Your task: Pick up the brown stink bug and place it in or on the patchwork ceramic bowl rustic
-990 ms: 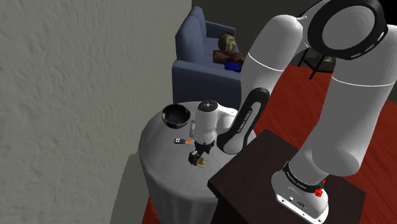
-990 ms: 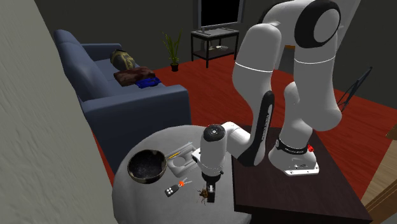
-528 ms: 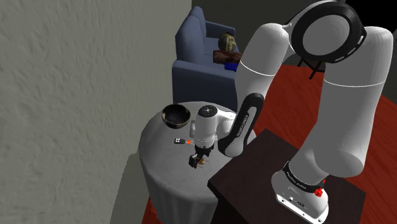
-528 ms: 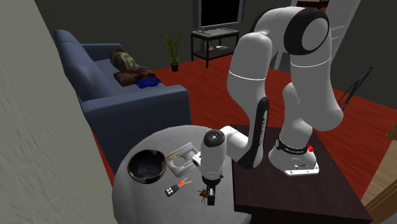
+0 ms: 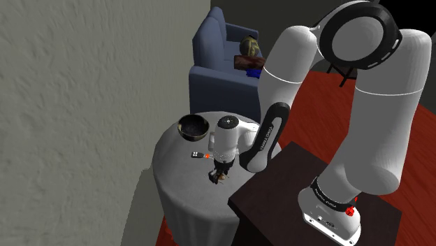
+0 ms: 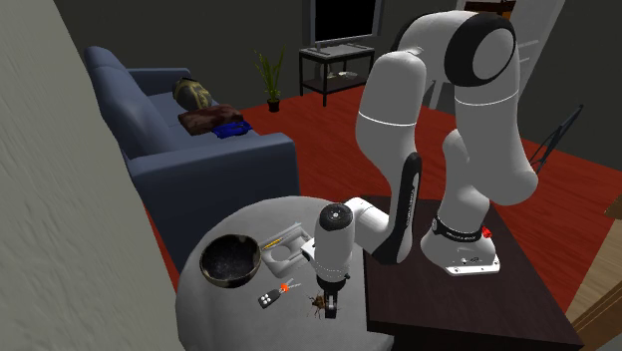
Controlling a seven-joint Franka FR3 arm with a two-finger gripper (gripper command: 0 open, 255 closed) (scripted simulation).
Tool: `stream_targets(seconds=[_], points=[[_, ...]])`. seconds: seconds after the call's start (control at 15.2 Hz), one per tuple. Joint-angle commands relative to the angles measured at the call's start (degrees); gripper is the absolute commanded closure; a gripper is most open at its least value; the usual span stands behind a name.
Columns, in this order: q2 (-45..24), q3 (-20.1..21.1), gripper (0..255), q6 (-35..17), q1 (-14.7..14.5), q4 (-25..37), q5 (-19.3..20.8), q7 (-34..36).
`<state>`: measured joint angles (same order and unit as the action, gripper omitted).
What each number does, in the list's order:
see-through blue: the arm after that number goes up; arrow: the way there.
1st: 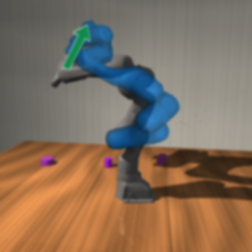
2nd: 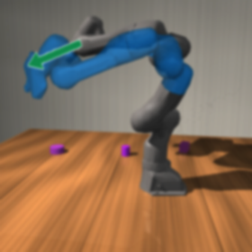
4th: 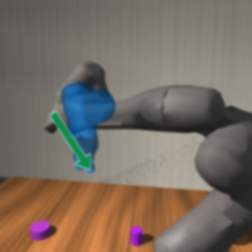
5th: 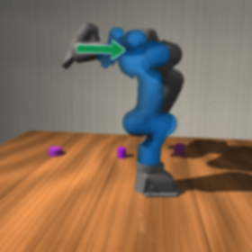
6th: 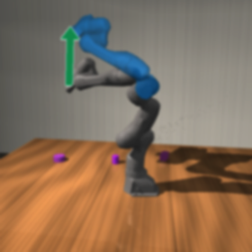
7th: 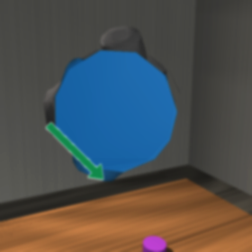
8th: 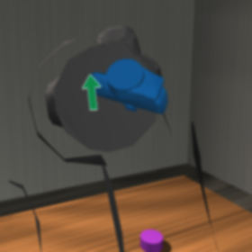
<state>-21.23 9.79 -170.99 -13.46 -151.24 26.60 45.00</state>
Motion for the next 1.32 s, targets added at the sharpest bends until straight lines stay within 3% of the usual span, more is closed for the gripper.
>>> stream_targets(seconds=[0.0, 0.33, 0.46, 0.92, 1.25], points=[[0.0, 0.0, 255, 0.0, 0.0, 0.0, 0.0, 0.0], [0.0, 0.0, 255, 0.0, 0.0, 0.0, 0.0, 0.0], [2.0, 2.2, 255, 1.5, 1.9, -0.7, -1.6, -1.3], [9.4, 10.2, 255, 6.7, 8.1, -2.8, -9.7, -7.6], [14.8, 14.6, 255, 10.7, 10.8, -3.8, -17.3, -13.2]])
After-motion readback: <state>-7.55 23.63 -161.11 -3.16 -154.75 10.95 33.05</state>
